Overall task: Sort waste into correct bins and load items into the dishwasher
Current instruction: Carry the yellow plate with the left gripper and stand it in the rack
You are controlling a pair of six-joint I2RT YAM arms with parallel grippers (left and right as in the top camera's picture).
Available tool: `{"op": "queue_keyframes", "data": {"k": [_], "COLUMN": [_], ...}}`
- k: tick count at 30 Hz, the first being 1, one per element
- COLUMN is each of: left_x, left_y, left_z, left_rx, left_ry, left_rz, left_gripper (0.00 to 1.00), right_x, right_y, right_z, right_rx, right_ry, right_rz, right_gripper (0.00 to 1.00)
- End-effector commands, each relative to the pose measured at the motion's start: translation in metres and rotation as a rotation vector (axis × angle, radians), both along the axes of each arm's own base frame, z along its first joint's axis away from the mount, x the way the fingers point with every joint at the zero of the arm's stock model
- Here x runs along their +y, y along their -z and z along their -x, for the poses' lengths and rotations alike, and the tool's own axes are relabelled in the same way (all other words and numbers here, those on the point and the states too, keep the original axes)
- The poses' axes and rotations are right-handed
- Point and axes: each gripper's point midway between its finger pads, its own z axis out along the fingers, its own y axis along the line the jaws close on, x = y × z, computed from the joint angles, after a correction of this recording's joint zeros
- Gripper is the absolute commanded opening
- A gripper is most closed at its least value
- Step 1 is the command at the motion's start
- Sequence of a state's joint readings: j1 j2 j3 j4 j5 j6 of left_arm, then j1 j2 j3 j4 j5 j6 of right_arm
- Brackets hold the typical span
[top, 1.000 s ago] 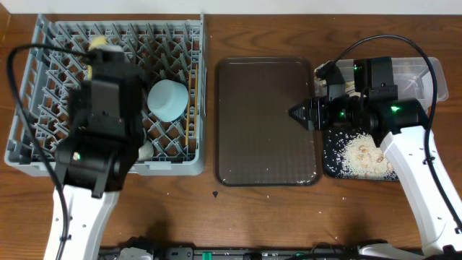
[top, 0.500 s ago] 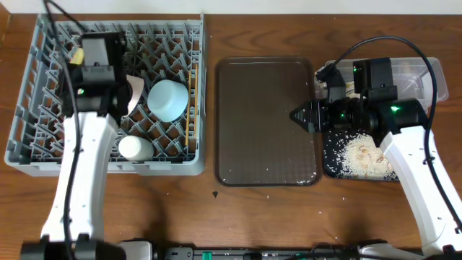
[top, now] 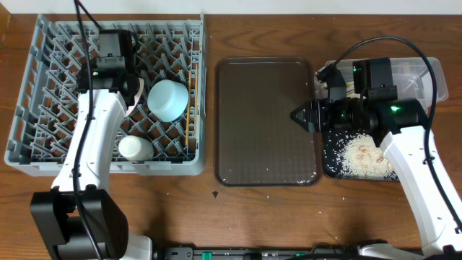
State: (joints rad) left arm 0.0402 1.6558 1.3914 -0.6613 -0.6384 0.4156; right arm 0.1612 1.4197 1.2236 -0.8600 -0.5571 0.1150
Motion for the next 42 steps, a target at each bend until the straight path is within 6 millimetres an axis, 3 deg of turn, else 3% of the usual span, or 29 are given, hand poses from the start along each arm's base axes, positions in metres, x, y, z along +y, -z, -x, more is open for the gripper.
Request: {"op": "queue_keyframes", "data": {"k": [1, 5, 9, 17, 18, 23, 34, 42], "left_x": [-0.006, -0.003, 0.008, 0.014, 0.014, 0.018, 0.029, 0.015], "left_y": [0.016, 0.020, 0.019, 0.017, 0.016, 0.011, -0.008, 0.010], "left_z": [-0.007, -0.010, -0.008, -0.009, -0.010, -0.013, -0.021, -0.035], "left_rx": [-0.066, -0.102, -0.111, -0.131, -0.134, -0.160, -0.244, -0.223], "left_ry": [-0.035, -0.056, -0.081, -0.093, -0.092, -0.102, -0.125, -0.049], "left_rz": [0.166, 0.236, 0.233, 0.230, 0.230, 0.207, 0.144, 0.243], "left_gripper": [0.23, 0.29, 0.46, 0.53, 0.50, 0.08, 0.08, 0.09], "right_x": [-0.002, -0.002, -0.003, -0.003, -0.003, 0.001, 0.003, 0.003], "right_y": [-0.006, -0.005, -0.003, -0.003, -0.002, -0.002, -0.002, -0.002], "right_z": [0.000, 0.001, 0.004, 0.005, 0.005, 0.008, 0.008, 0.009], "right_rx": [-0.007, -0.001, 0.014, 0.024, 0.026, 0.029, 0.027, 0.030], "right_ry": [0.021, 0.021, 0.021, 0.027, 0.026, 0.014, 0.008, 0.008], "right_rz": [-0.003, -0.002, 0.000, -0.001, -0.001, 0.000, 0.000, 0.001], "right_gripper": [0.58, 0.58, 0.58, 0.58, 0.58, 0.58, 0.59, 0.59]}}
